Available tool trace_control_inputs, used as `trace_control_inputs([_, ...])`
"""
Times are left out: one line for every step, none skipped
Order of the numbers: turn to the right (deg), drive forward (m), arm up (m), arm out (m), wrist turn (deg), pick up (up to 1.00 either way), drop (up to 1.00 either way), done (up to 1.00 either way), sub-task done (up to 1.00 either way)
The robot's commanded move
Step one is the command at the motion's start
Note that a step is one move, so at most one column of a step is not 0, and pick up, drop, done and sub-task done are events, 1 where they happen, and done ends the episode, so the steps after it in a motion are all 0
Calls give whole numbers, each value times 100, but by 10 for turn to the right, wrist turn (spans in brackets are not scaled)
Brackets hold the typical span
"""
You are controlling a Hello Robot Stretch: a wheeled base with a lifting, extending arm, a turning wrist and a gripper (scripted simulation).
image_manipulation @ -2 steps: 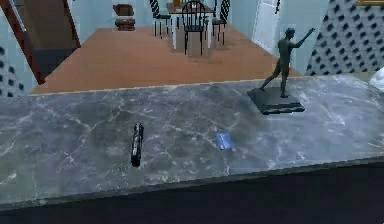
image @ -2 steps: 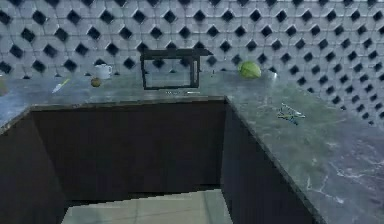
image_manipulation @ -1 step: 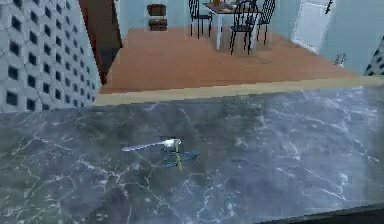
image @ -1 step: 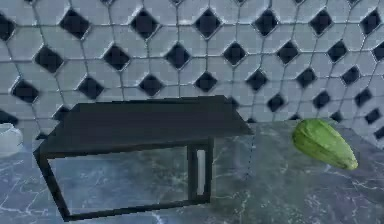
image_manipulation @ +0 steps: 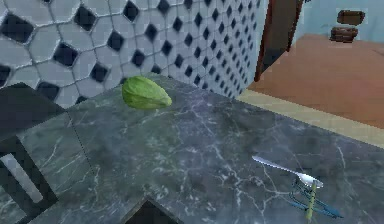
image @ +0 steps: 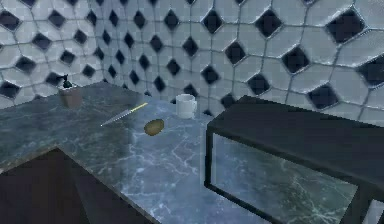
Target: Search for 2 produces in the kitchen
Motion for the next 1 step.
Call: trace_control_inputs([-90,0,0,0,0,0,0,0,0])
